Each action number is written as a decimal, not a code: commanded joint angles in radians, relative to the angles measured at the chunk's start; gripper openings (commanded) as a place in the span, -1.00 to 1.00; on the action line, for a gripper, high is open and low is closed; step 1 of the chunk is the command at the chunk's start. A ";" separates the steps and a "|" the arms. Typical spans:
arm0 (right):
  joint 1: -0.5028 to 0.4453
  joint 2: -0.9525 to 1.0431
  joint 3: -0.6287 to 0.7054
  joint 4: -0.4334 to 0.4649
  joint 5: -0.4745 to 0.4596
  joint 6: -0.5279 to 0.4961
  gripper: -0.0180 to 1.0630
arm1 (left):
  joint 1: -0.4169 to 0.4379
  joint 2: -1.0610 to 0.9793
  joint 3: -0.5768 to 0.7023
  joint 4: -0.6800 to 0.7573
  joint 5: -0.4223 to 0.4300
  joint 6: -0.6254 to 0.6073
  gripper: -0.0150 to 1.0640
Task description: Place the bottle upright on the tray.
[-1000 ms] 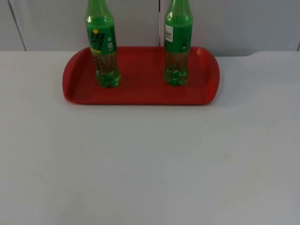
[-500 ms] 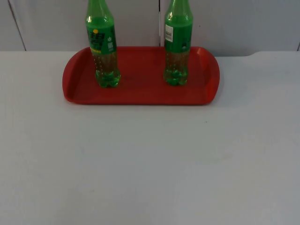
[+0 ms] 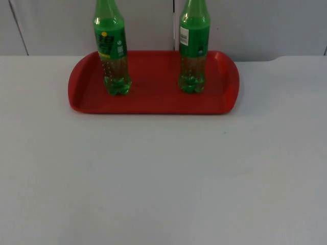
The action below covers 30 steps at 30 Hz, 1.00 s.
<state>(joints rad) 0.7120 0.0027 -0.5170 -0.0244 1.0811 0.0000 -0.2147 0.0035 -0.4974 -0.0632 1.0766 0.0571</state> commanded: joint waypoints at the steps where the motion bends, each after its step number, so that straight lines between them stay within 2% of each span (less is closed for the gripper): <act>1: -0.001 -0.003 0.002 0.000 -0.002 -0.010 0.98 | -0.004 -0.003 0.003 0.000 -0.002 -0.002 0.97; 30: -0.001 -0.003 0.002 0.002 -0.002 -0.010 0.98 | -0.004 -0.003 0.003 -0.002 -0.002 -0.008 0.97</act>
<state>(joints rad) 0.7120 0.0027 -0.5170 -0.0244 1.0811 0.0000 -0.2147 0.0035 -0.4974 -0.0632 1.0766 0.0552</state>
